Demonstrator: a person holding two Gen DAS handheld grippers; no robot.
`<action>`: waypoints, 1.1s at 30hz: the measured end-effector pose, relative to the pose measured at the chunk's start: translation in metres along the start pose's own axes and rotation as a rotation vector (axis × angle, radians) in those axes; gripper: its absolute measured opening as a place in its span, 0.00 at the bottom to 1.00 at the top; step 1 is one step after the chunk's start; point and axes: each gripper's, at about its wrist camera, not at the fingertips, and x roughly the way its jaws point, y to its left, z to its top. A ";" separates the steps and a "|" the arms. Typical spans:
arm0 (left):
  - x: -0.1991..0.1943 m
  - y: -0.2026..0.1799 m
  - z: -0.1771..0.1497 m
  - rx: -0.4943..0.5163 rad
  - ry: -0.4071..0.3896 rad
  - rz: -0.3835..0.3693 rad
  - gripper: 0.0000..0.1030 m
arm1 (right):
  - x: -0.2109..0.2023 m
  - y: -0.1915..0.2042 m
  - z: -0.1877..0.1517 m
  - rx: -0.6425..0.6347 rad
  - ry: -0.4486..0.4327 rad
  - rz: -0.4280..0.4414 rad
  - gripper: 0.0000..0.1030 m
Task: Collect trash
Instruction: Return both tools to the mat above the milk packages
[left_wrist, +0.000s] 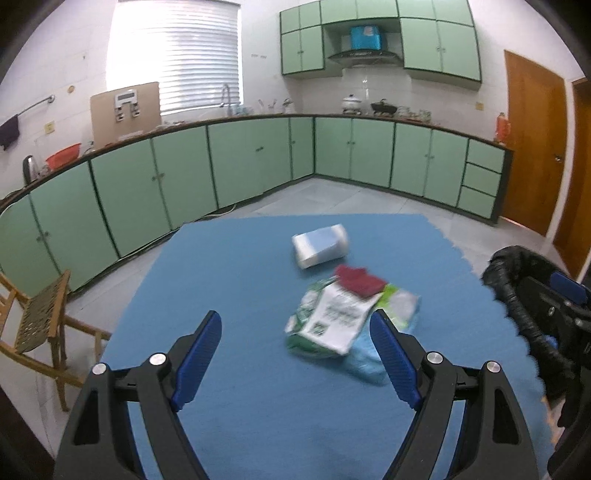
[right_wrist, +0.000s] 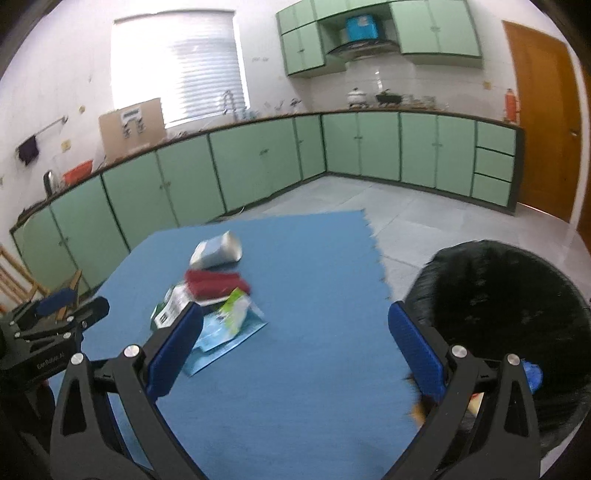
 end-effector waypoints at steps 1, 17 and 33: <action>0.003 0.004 -0.002 -0.002 0.005 0.004 0.79 | 0.004 0.004 -0.003 -0.007 0.012 0.005 0.94; 0.038 0.050 -0.019 -0.034 0.059 0.062 0.79 | 0.079 0.082 -0.022 -0.117 0.195 0.057 0.94; 0.062 0.057 -0.022 -0.055 0.111 0.059 0.79 | 0.097 0.056 -0.031 -0.081 0.306 -0.057 0.94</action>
